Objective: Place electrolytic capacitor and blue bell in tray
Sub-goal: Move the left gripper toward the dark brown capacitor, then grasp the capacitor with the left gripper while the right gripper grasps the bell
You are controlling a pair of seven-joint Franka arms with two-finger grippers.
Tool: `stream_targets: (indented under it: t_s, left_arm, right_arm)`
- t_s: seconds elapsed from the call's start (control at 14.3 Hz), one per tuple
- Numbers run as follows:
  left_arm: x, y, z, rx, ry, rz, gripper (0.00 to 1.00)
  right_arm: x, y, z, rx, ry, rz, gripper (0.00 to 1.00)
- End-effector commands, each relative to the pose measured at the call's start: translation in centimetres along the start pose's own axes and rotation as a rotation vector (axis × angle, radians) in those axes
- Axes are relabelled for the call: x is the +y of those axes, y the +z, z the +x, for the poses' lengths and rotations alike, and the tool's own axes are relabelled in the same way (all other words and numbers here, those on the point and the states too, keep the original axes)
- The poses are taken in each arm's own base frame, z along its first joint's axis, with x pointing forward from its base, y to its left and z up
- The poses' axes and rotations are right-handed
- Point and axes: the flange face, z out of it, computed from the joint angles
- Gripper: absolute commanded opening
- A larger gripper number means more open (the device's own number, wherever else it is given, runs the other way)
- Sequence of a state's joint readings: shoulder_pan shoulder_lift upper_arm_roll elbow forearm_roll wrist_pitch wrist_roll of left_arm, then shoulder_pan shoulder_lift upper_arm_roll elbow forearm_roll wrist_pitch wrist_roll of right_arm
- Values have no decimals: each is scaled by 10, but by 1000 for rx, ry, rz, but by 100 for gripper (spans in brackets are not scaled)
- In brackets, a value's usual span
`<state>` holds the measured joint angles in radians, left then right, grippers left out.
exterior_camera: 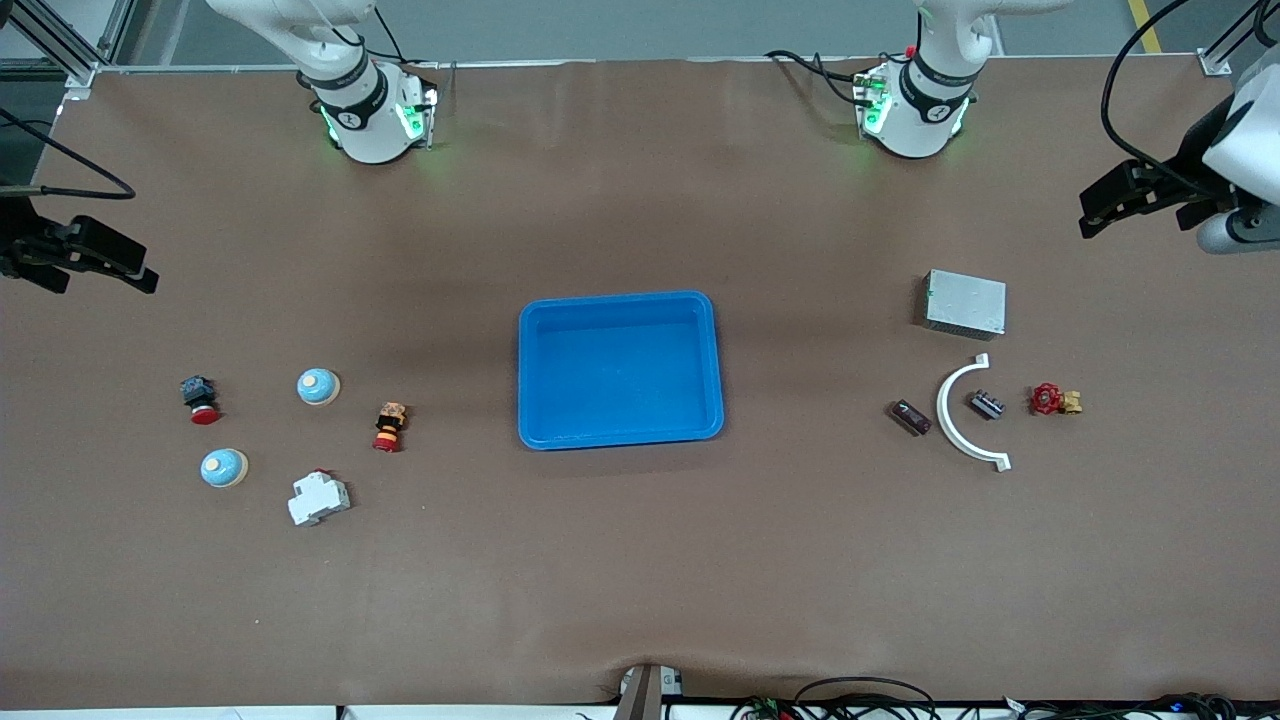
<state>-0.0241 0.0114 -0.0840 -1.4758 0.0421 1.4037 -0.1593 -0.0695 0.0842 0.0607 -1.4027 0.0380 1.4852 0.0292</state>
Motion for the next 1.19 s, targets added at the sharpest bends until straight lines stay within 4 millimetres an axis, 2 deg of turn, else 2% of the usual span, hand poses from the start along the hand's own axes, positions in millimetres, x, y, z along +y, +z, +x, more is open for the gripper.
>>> stream_targets:
  t_s: [0.0,0.14,0.35,0.7,0.84,0.98,1.05,1.12]
  left_arm:
    - [-7,43,17,-85,-31,12,100]
    - [-18,84,32,-65,-92,7,100]
    - [-12,146,43,-11,-124,3,100]
    - [-7,240,44,38,-283,-11,100]
    - [-8,271,47,19,-357,-10,100]
    - [-32,299,52,43,-432,-22,100]
    - [-42,321,56,42,-454,-28,100]
    - [-40,347,57,42,-459,-34,100]
  right_arm:
    - [-2,-6,-6,14,0,-3,100]
    - [-2,-6,-5,15,0,-3,100]
    - [2,-9,-6,19,5,-5,100]
    - [1,-5,-5,14,5,-5,100]
    - [1,-3,-4,14,5,-5,100]
    - [4,7,0,13,7,-14,100]
    - [5,19,3,8,7,-15,100]
    - [7,26,6,1,-4,-33,100]
